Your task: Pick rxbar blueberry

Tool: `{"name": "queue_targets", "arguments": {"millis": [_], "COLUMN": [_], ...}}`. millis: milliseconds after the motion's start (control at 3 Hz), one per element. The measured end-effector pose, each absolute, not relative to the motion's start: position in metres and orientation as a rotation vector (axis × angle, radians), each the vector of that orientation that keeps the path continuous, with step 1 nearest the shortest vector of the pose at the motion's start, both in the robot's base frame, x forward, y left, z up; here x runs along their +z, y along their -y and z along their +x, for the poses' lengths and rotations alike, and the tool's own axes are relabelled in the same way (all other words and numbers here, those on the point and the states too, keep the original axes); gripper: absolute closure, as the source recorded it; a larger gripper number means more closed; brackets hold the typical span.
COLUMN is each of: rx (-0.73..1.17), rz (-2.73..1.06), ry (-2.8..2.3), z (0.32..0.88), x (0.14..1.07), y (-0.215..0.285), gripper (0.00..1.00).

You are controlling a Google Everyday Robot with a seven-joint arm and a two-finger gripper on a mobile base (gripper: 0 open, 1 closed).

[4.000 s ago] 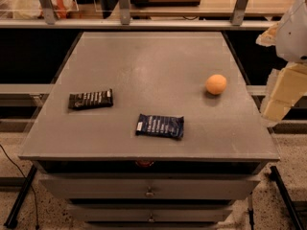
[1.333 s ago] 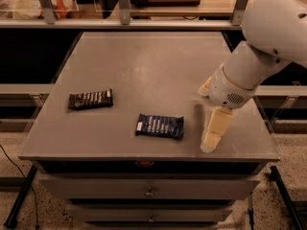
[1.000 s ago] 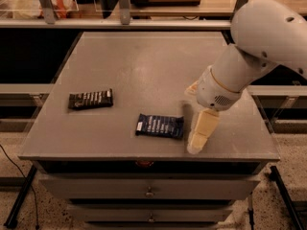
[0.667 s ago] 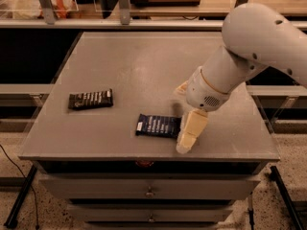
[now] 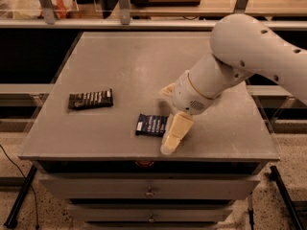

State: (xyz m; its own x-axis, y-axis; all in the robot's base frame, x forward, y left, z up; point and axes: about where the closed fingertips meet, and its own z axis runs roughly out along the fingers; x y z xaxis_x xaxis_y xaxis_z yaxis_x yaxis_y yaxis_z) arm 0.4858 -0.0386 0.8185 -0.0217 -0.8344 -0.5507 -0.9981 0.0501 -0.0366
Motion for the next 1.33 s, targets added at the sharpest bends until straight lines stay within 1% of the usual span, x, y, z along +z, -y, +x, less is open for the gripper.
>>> {"name": "queue_targets", "arguments": {"millis": [333,667,1333], "rx": [0.533,0.540,0.544], "rz": [-1.824,-1.819,-1.816], "ry": [-1.884,-1.873,-1.871], "z": [0.4867,0.4866,0.4886], "x": [0.8156,0.8147,0.8173], "y": [0.0287,0.0241,0.0226], "gripper": [0.00,0.18,0.64]}}
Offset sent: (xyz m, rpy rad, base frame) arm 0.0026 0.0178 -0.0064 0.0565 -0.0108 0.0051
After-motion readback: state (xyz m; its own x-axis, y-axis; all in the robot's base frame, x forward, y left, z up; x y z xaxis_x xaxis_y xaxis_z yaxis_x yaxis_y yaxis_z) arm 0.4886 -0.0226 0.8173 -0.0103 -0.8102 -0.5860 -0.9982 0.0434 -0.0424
